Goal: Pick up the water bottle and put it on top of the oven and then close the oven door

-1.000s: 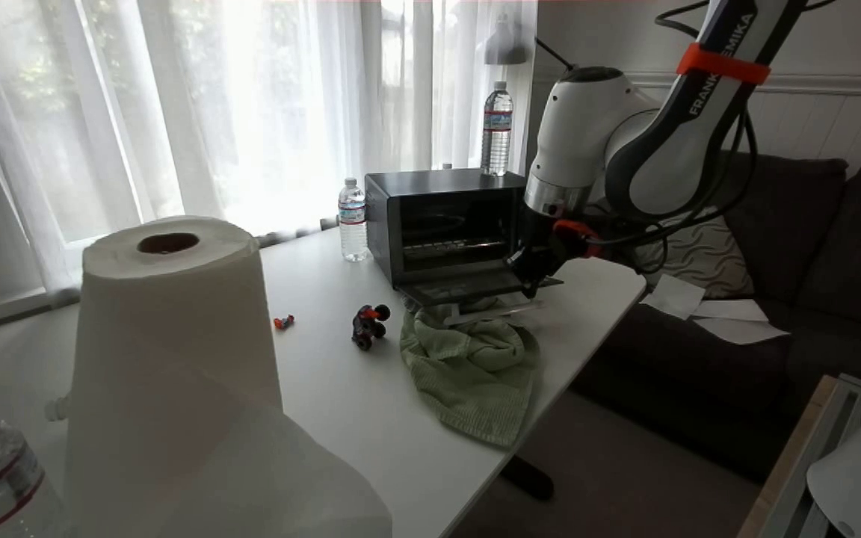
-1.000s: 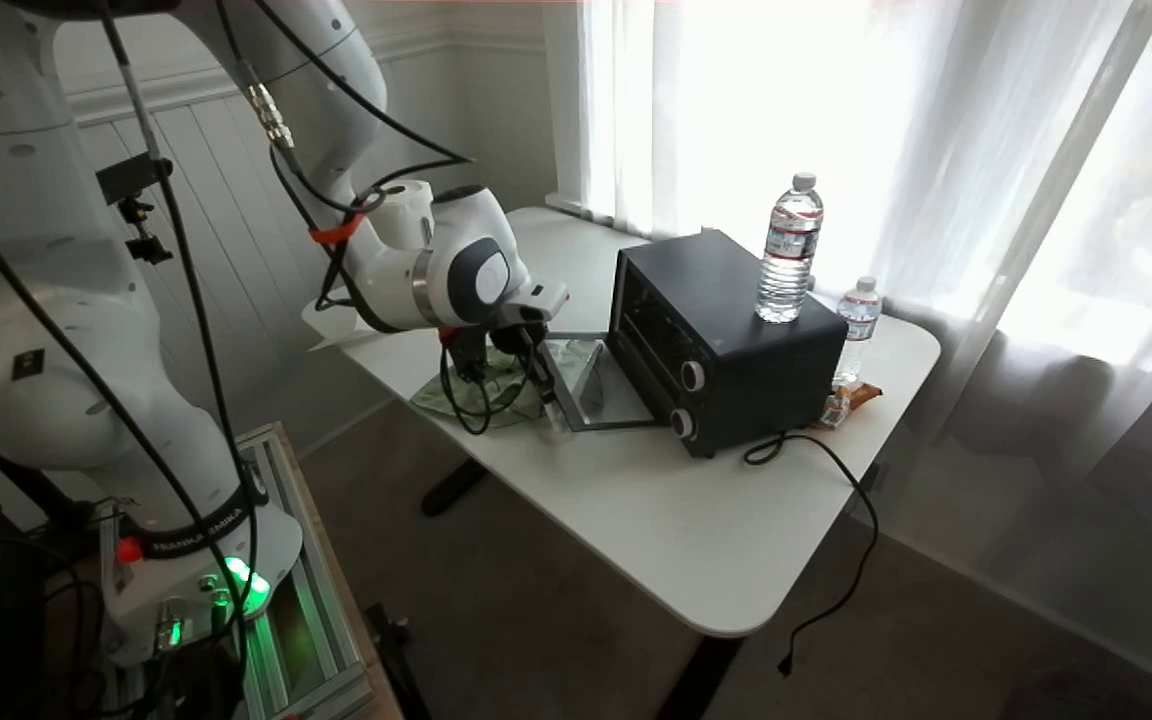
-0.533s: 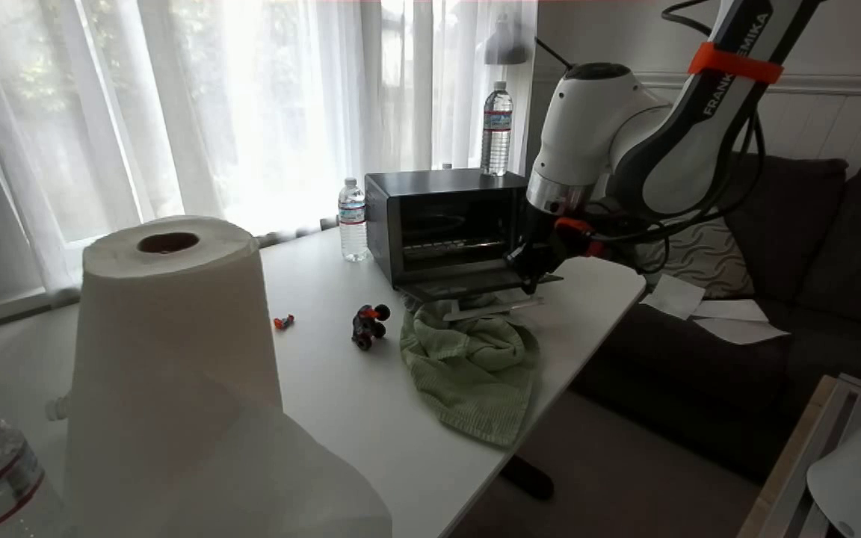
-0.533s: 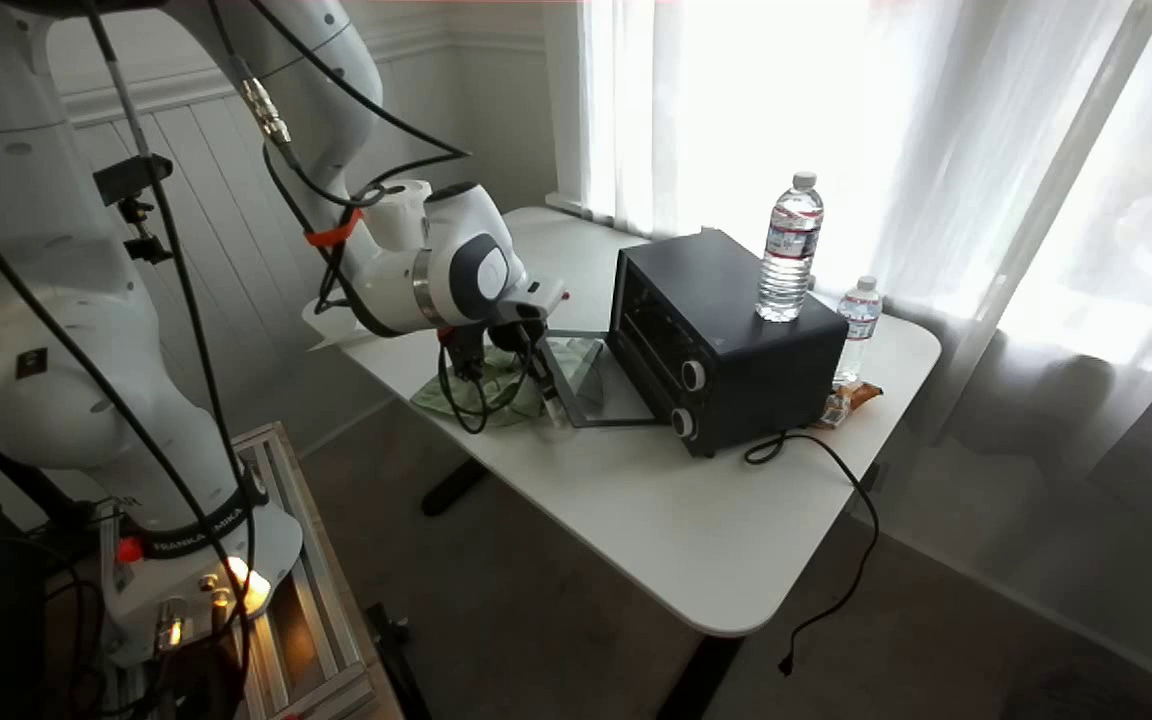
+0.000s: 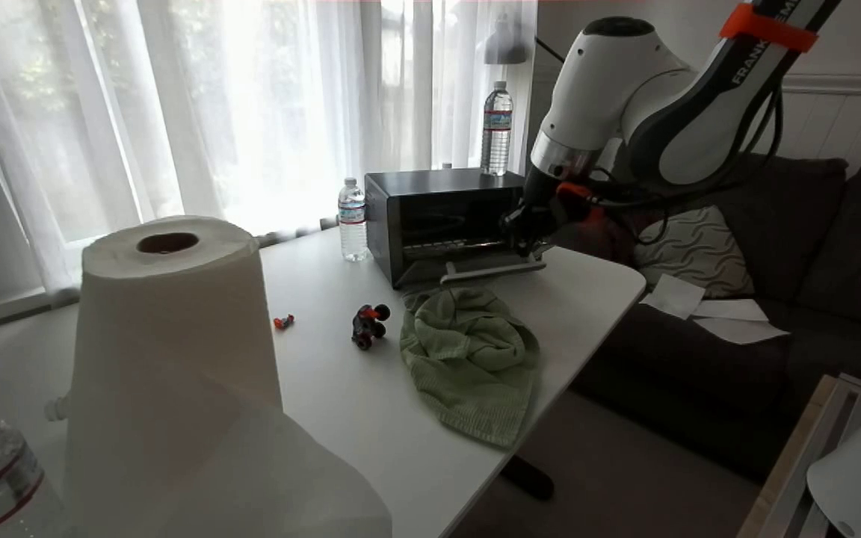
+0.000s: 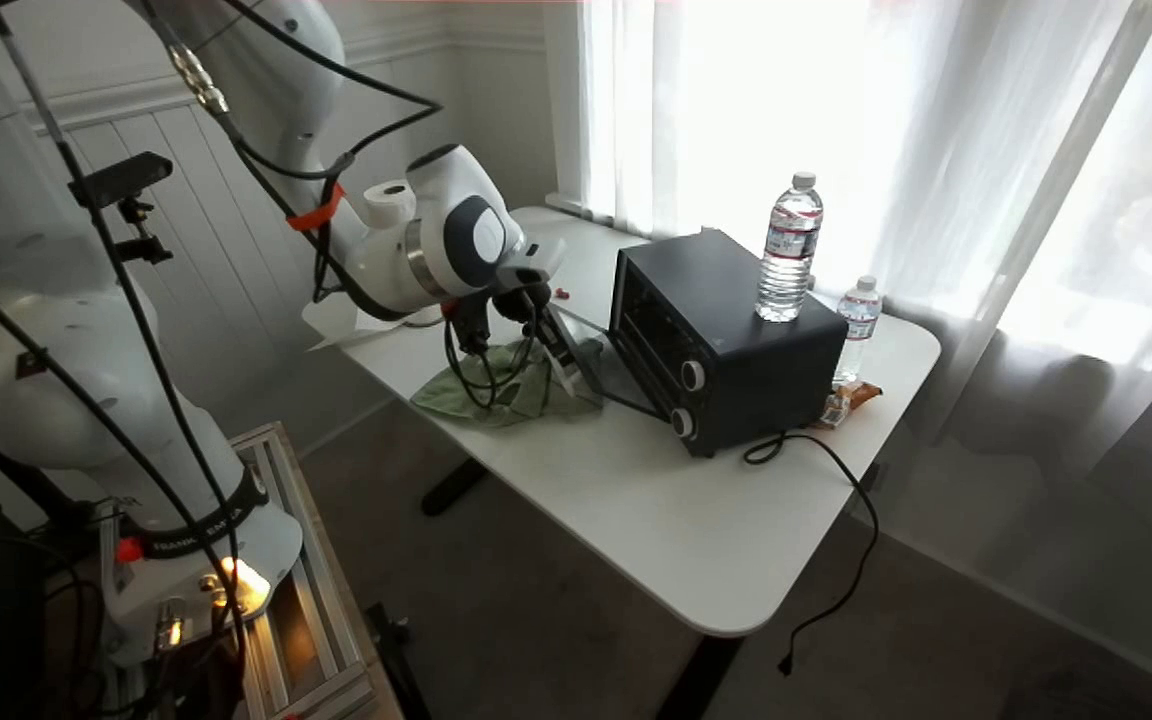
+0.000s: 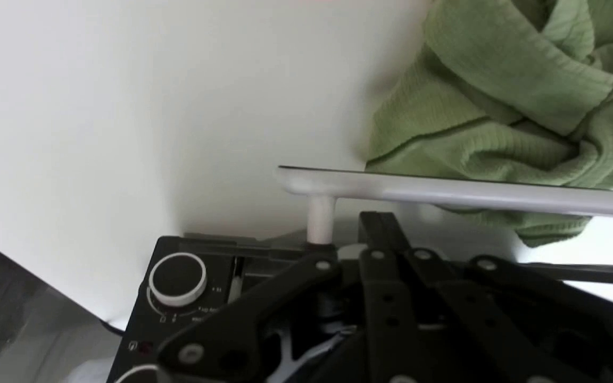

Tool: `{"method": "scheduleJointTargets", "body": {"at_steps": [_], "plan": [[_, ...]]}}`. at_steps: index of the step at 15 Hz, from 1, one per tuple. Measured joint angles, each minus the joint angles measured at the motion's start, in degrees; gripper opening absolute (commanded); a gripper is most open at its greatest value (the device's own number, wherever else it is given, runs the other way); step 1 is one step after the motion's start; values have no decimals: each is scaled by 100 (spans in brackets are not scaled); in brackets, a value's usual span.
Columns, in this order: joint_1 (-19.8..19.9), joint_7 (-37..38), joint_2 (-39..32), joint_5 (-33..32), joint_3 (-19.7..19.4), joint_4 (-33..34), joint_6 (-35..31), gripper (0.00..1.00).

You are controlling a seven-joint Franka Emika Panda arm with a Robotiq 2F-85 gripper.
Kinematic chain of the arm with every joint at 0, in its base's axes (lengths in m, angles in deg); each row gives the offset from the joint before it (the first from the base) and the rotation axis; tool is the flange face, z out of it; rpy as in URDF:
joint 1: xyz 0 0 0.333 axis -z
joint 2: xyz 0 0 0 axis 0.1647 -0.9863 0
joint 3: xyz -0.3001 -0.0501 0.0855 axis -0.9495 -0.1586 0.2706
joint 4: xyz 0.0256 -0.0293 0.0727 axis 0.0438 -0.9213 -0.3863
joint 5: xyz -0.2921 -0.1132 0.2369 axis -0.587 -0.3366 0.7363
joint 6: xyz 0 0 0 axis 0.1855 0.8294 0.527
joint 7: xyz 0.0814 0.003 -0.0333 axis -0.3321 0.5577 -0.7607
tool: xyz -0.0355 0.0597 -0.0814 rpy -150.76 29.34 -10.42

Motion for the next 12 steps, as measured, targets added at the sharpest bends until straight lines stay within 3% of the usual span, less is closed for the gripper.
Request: {"method": "scheduleJointTargets", "body": {"at_steps": [5, 12], "plan": [[23, 205, 13, -343, -115, 327, -70, 0], [32, 1290, -86, -1720, -383, 931, -201, 0]]}}
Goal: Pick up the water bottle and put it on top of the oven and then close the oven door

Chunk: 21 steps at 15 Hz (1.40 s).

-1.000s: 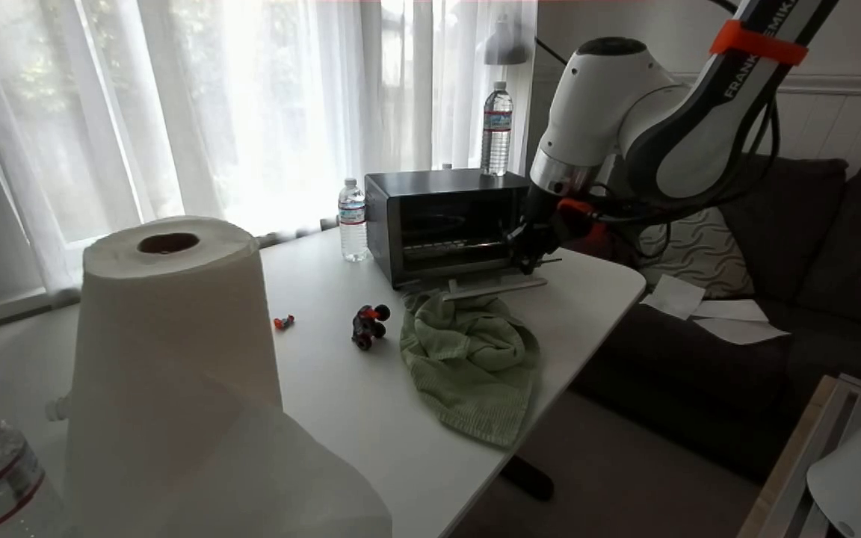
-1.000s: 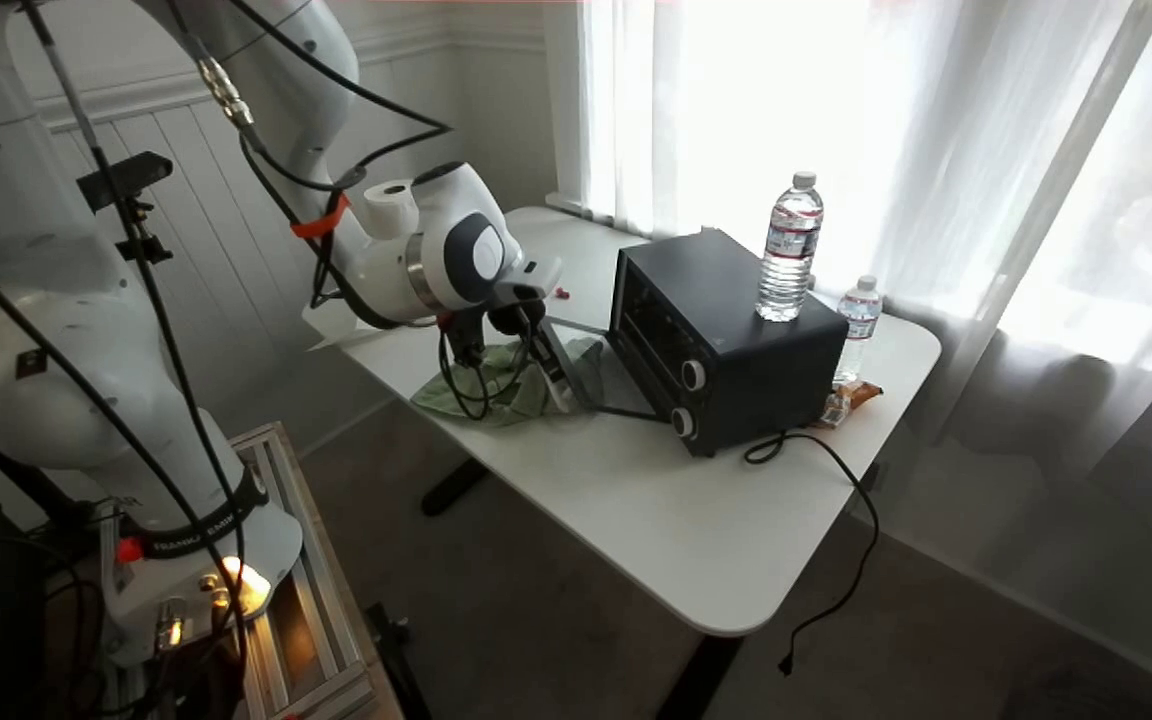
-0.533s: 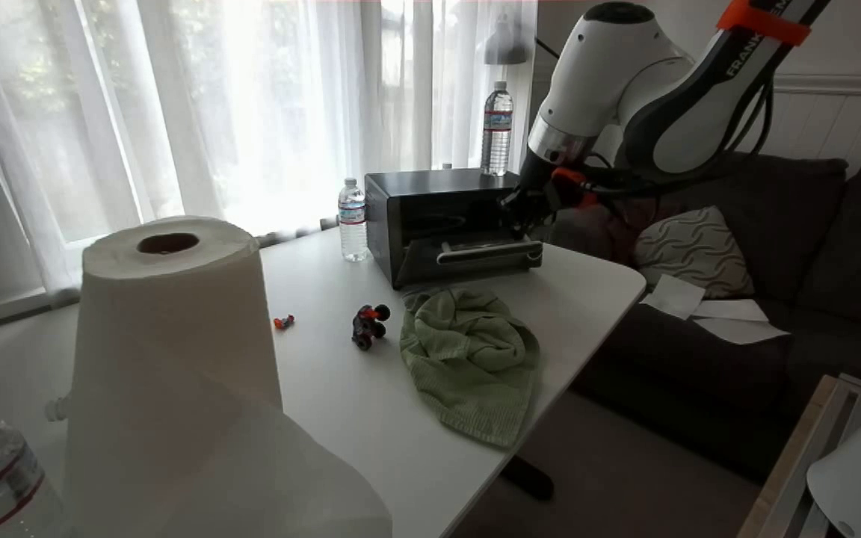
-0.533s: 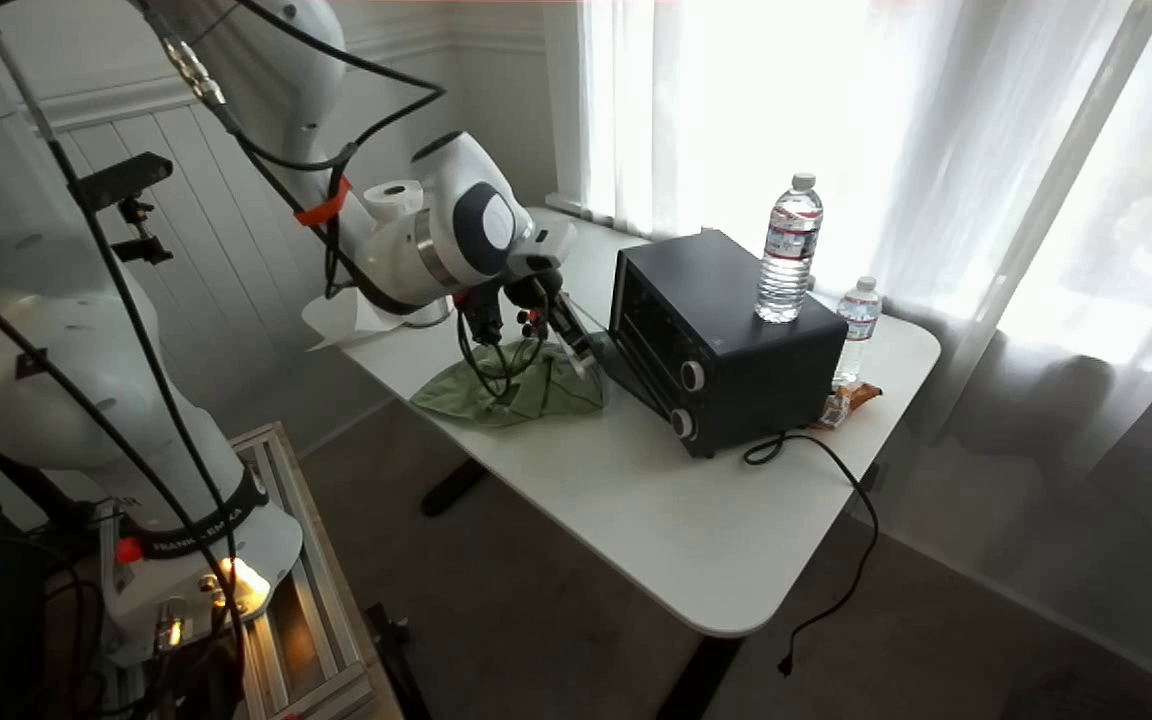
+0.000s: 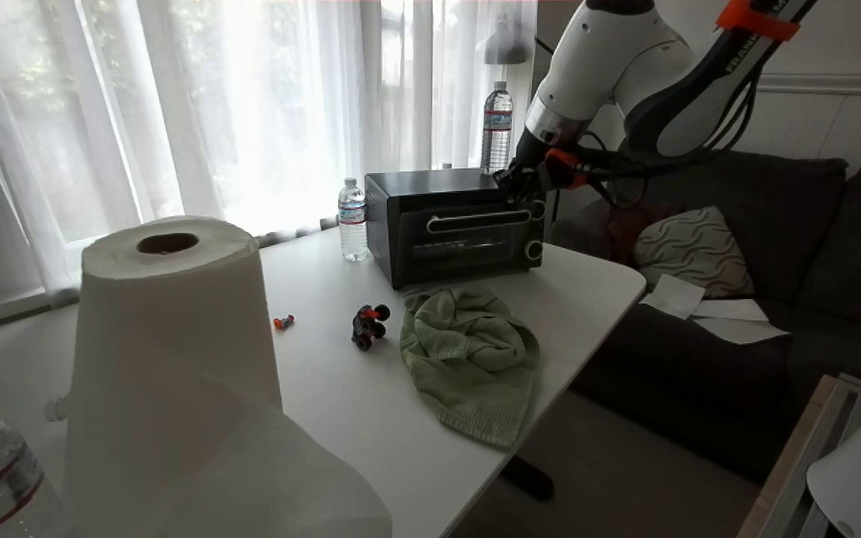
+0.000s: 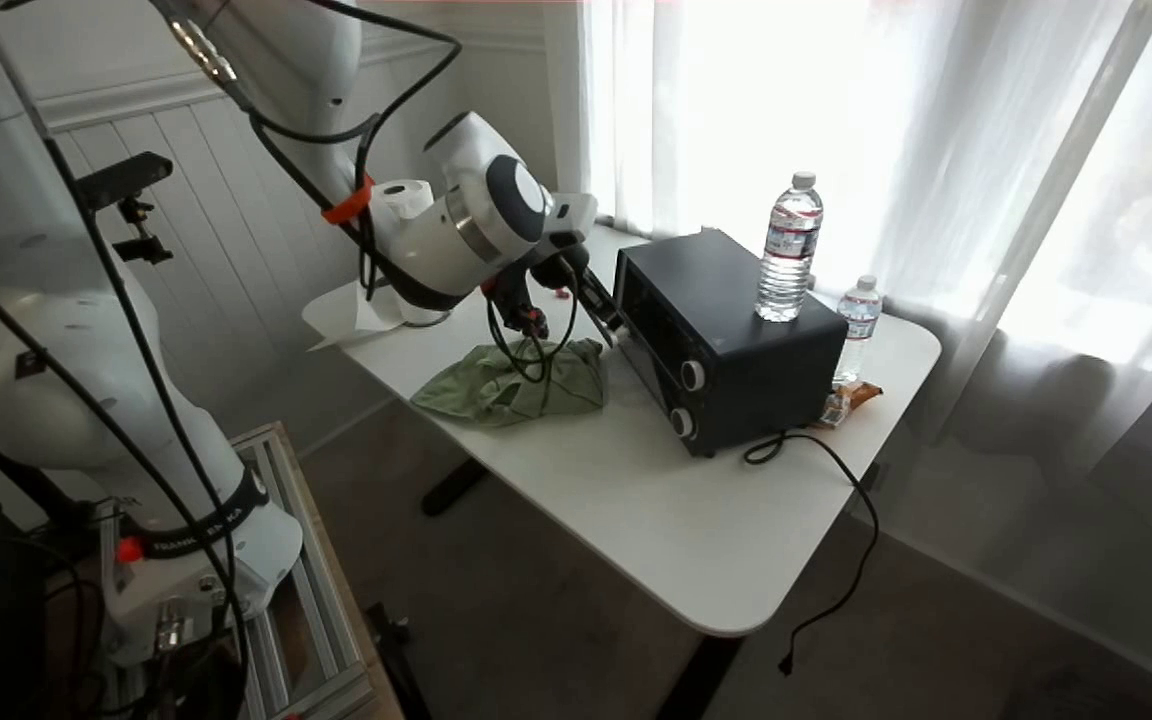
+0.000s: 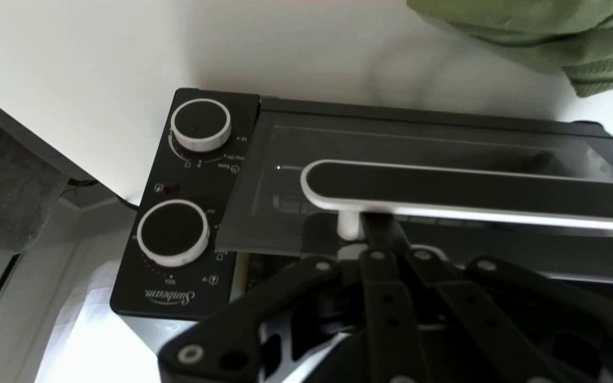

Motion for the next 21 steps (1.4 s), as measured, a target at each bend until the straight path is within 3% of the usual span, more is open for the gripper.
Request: {"method": "scheduleJointTargets", "body": {"at_steps": [12, 17, 21], "plan": [[-16, 2973, -394, -2981, -61, 972, 69, 0], [-32, 4614, -408, -4498, 158, 1199, 436, 0], [-36, 5383, -401, -5237, 350, 1127, 656, 0]]}}
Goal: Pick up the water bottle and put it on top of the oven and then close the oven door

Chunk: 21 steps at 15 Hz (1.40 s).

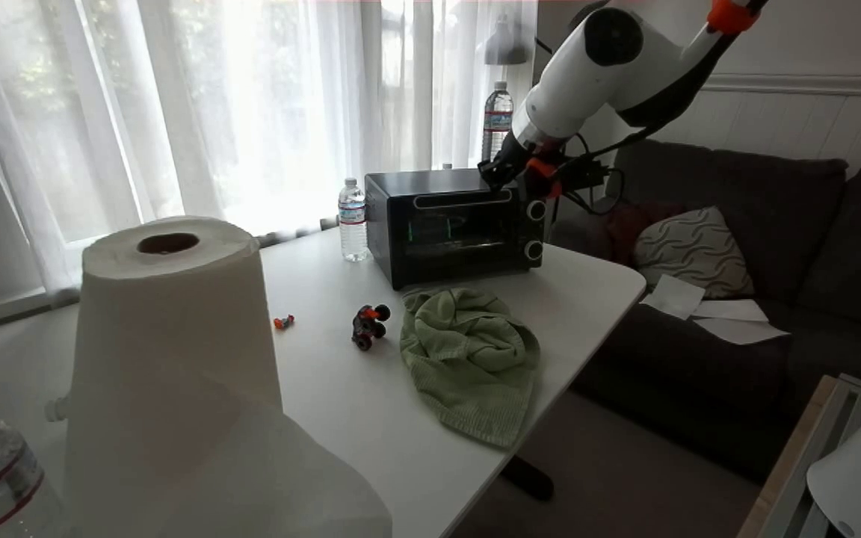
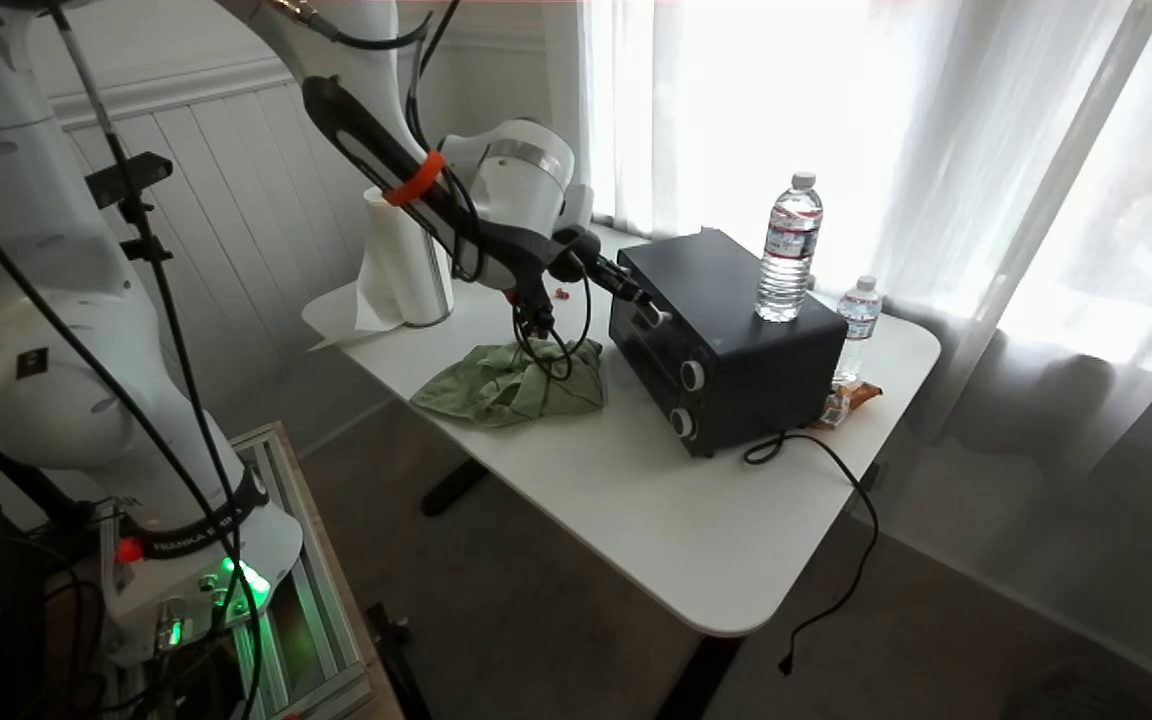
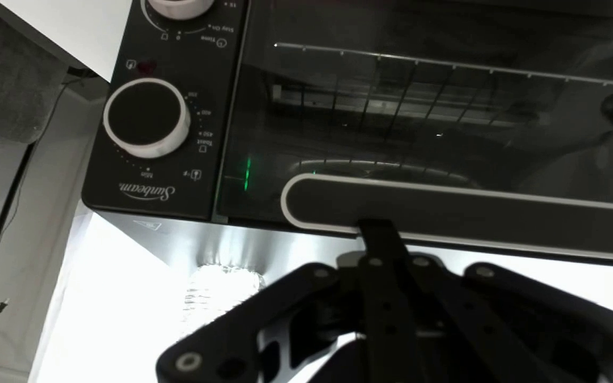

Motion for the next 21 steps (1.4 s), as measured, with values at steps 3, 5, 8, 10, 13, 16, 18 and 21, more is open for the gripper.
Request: {"method": "scheduleJointTargets", "body": {"at_steps": [3, 5, 8, 10, 13, 16, 18, 21], "plan": [[-15, 319, 137, -378, 143, -123, 133, 0], [-25, 341, 340, -421, 197, -322, 167, 0], [-28, 269, 694, -366, 212, -744, 145, 0], [-23, 189, 939, -330, 211, -1045, 112, 0], [17, -45, 1290, -116, 196, -1420, 42, 33], [159, -608, 1627, 431, 179, -1791, -122, 54], [305, -1130, 1830, 933, 179, -2075, -197, 68], [395, -1982, 2100, 1757, 72, -2483, -221, 90]]}}
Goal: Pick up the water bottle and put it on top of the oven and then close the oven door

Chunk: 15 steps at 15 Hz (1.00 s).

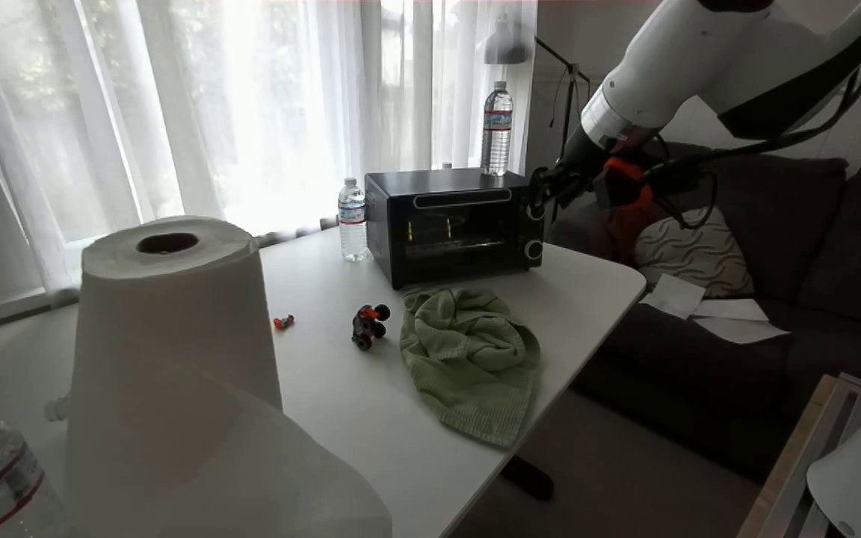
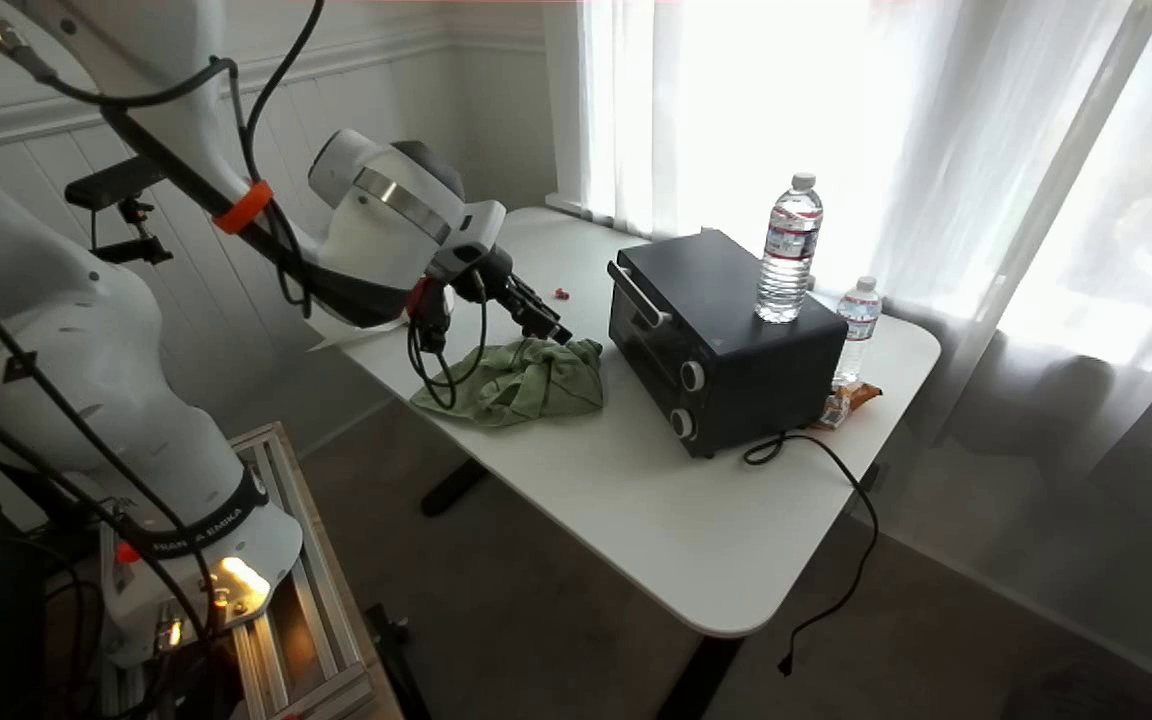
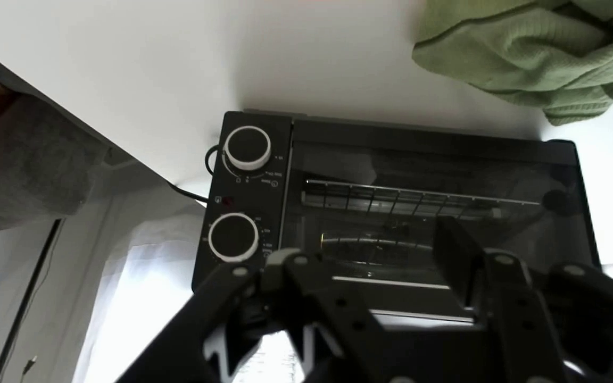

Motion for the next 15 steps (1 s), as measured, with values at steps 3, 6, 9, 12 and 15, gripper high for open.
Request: {"method": "scheduleJointTargets", "body": {"at_steps": [3, 6, 9, 12, 15], "plan": [[31, -889, 183, 885, -126, -311, -2, 100], [89, -1414, 126, 1501, -124, -286, -4, 100], [76, -1855, 118, 2078, -127, -283, -4, 100], [-1, -2343, 83, 2669, -165, -283, -1, 100], [-259, -2889, -55, 3435, -355, -283, 39, 100]]}}
